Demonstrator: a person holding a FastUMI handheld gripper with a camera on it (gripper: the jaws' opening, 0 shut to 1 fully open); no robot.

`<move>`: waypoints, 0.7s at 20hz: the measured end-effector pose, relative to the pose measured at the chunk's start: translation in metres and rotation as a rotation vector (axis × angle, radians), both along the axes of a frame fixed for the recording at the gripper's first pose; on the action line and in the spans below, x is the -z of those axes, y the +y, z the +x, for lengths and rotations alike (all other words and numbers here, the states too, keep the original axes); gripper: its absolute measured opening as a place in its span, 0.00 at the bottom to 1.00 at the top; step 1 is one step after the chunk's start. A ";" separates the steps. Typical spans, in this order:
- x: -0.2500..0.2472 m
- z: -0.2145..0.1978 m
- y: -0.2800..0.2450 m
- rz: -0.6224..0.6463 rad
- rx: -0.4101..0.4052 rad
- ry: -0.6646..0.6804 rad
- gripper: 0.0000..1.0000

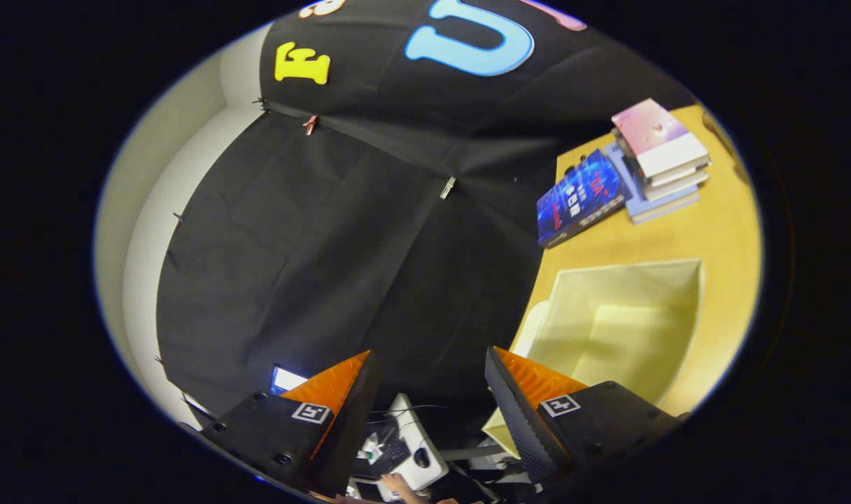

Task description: Open the storage box then place both shoes into the box .Put the left shoe in first, then the right shoe, with the right side of both shoes facing outward in a uniform manner.

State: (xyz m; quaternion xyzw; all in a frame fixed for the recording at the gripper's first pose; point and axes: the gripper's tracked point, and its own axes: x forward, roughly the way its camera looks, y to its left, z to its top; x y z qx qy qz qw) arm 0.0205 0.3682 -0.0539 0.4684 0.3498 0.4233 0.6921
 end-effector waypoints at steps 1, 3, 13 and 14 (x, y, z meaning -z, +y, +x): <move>0.002 0.001 -0.016 -0.028 0.020 -0.023 0.93; 0.009 0.000 -0.050 -0.104 0.059 -0.068 0.95; 0.126 0.005 -0.231 -0.600 0.237 -0.061 0.98; 0.137 0.005 -0.245 -0.625 0.251 -0.029 0.98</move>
